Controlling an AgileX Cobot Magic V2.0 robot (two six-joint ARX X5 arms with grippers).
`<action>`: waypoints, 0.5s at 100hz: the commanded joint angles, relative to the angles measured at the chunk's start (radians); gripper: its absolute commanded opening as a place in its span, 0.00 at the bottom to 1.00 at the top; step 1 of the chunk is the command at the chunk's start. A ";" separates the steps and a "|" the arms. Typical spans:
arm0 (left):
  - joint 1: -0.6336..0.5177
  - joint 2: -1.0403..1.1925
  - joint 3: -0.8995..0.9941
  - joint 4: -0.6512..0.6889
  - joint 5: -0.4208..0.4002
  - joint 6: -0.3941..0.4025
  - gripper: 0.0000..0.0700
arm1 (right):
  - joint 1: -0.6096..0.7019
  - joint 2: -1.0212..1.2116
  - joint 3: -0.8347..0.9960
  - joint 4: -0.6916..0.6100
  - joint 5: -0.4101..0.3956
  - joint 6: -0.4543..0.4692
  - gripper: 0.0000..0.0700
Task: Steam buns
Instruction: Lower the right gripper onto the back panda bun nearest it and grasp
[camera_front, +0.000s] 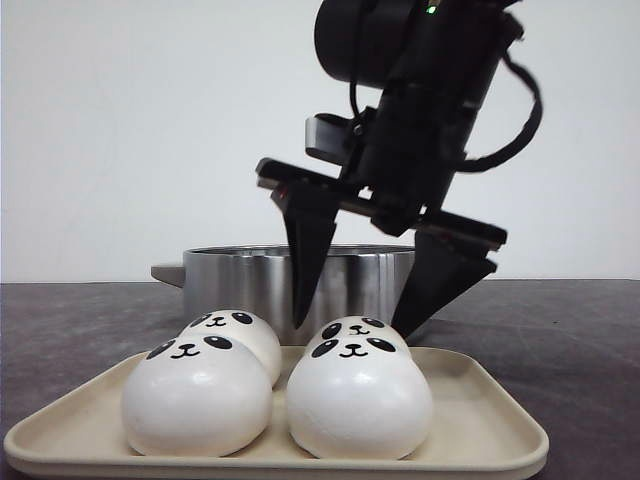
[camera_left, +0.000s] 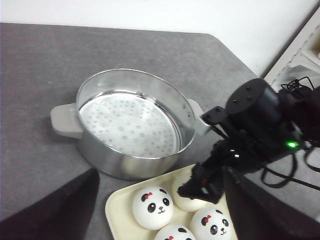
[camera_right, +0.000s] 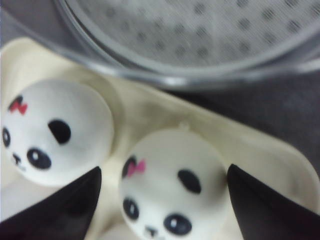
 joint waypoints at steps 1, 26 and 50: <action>-0.007 0.003 0.011 0.010 -0.003 -0.006 0.69 | 0.006 0.037 0.011 0.007 0.002 0.013 0.69; -0.022 0.003 0.011 -0.005 -0.003 -0.006 0.69 | 0.002 0.093 0.011 -0.021 0.002 0.032 0.62; -0.025 0.003 0.011 -0.011 -0.008 -0.005 0.69 | 0.004 0.073 0.020 -0.008 0.055 0.038 0.00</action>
